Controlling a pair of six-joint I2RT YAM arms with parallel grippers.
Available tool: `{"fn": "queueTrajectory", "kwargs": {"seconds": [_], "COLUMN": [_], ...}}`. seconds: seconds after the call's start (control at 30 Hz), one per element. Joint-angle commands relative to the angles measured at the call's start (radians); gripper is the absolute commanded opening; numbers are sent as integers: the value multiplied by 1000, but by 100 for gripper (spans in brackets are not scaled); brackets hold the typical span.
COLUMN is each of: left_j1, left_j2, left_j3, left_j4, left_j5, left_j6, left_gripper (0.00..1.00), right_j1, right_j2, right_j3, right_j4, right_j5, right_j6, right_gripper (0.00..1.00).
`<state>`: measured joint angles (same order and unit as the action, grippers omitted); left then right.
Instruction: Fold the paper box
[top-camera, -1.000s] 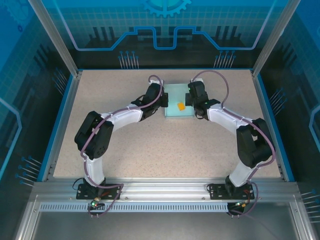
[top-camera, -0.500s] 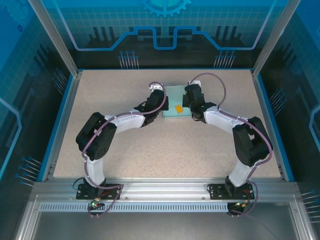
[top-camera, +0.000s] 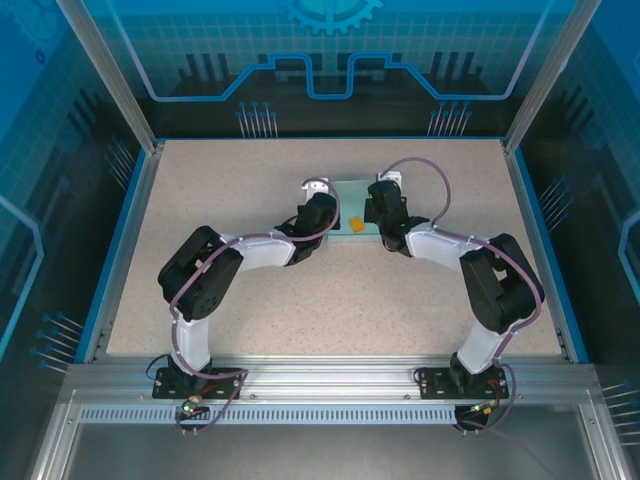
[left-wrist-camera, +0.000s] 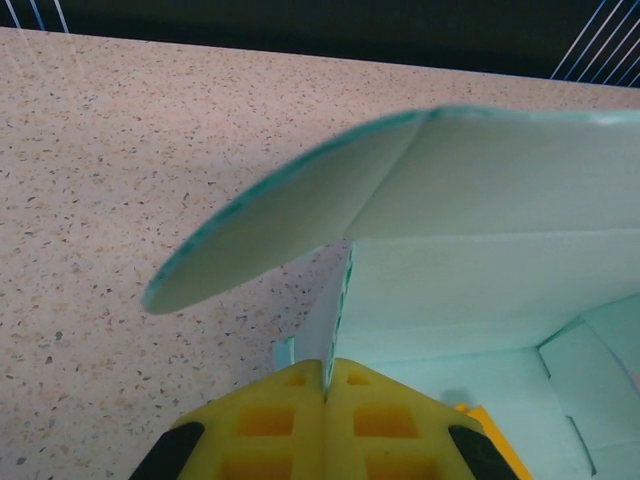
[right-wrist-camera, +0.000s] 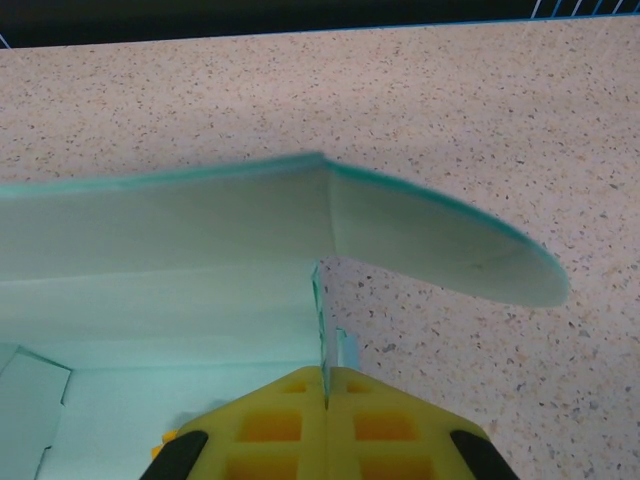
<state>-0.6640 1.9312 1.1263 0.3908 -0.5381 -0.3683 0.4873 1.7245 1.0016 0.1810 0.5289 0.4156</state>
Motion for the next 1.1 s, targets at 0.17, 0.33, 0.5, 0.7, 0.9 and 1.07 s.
{"fn": "queueTrajectory", "kwargs": {"seconds": [0.17,0.33,0.5,0.7,0.9,1.07], "left_j1": [-57,-74,-88,-99,-103,-108], "left_j2": [29,35,44,48,51,52], "left_j3": [-58,-103,-148,-187,-220,-249], "left_j4": [133,194,261,298,314,331], "left_j5": [-32,-48,-55,-66,-57,-59], "left_j6": [-20,-5,25,24,23,23], "left_gripper": [1,1,1,2,2,3], "right_j1": [43,48,52,51,54,56], "right_j2": [1,2,0,-12,-29,-42], "right_j3": [-63,-89,-116,-182,-227,-263], "right_j4": [119,140,173,200,237,258], "right_j5": [-5,-11,-12,-10,-7,-4], "right_j6": [35,33,21,19,9,-1], "right_gripper": [0,0,0,0,0,0]}}
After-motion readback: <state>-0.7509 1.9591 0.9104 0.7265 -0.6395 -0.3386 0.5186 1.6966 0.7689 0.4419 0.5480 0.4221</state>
